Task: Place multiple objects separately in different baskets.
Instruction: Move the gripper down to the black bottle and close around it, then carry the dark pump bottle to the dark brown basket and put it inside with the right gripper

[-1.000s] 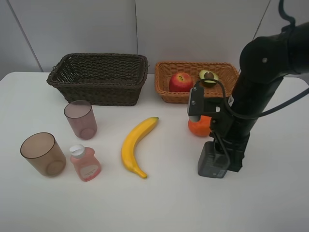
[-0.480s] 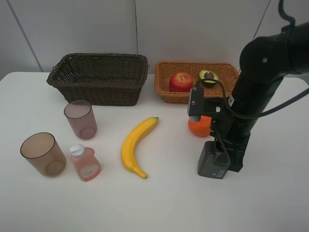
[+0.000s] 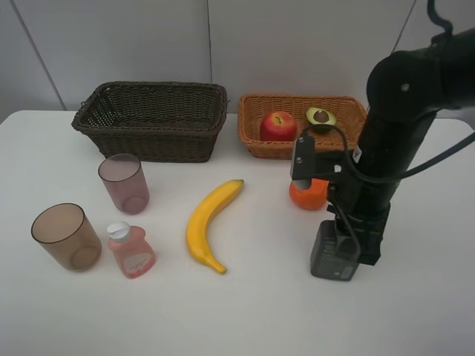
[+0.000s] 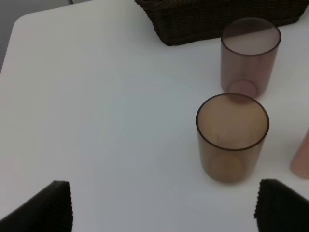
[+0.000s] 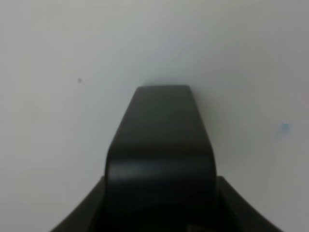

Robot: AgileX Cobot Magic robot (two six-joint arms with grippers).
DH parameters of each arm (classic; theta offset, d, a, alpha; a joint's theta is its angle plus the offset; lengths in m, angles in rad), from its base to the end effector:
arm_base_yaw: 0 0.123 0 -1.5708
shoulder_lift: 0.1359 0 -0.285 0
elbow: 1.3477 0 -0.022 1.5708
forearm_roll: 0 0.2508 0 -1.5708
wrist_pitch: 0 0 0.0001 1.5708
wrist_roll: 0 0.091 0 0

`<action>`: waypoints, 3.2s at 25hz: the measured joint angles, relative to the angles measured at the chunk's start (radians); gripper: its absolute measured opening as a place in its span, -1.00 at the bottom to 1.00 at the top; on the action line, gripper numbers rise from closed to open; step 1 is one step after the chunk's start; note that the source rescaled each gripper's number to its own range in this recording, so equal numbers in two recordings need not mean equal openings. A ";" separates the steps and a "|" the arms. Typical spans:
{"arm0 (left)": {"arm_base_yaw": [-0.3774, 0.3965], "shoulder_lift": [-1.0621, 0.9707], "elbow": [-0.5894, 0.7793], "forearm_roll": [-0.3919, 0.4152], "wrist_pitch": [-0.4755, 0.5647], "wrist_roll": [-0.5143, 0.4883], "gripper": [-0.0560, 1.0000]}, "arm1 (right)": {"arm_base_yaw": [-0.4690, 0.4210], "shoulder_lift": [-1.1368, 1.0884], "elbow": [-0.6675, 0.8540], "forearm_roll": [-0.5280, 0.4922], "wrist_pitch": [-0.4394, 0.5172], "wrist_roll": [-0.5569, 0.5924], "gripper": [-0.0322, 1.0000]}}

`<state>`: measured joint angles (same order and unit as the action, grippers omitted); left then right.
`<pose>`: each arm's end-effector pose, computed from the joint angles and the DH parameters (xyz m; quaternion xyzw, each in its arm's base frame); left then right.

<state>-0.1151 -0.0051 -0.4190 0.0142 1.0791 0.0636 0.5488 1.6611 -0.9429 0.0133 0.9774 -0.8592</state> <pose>0.0022 0.0009 0.2531 0.0782 0.8734 -0.0053 0.4807 0.2348 0.1448 0.1796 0.6442 -0.7646 -0.0083 0.0177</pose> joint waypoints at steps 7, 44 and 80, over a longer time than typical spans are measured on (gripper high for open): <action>0.000 0.000 0.000 0.000 0.000 0.000 1.00 | 0.000 0.000 -0.123 -0.001 0.129 -0.005 -0.73; 0.000 0.000 0.000 0.000 0.000 0.000 1.00 | 0.000 0.411 -1.057 0.080 0.128 -0.396 -0.73; 0.000 0.000 0.000 0.000 0.000 0.000 1.00 | 0.000 0.753 -1.260 0.332 -0.240 -0.520 -0.73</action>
<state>-0.1151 -0.0051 -0.4190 0.0142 1.0791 0.0636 0.5488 2.4144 -2.2025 0.3451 0.7370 -1.3793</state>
